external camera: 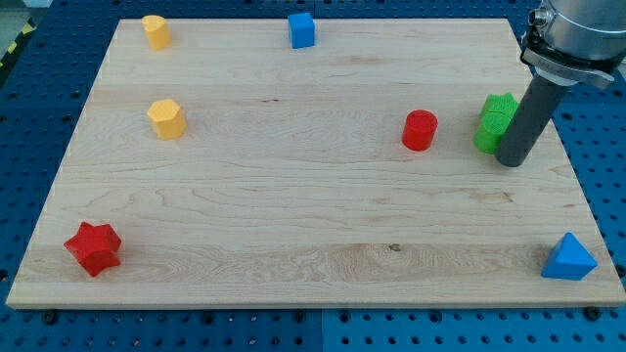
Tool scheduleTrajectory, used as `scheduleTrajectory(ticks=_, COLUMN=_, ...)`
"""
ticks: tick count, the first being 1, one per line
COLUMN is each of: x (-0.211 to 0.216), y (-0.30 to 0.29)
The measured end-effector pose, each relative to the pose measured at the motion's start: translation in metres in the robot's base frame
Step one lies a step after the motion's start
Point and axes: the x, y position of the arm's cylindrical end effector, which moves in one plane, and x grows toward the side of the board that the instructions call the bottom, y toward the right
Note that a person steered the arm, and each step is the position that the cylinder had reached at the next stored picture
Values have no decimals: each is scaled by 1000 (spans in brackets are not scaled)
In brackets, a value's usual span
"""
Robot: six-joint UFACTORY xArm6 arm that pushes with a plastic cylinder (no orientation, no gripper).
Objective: Push the red circle towards the center of the board
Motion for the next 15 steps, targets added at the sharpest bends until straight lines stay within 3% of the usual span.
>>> scheduleTrajectory(ticks=4, x=-1, y=-80)
scheduleTrajectory(ticks=7, x=-20, y=-80)
scheduleTrajectory(ticks=11, x=-114, y=-91)
scheduleTrajectory(ticks=15, x=-98, y=-102)
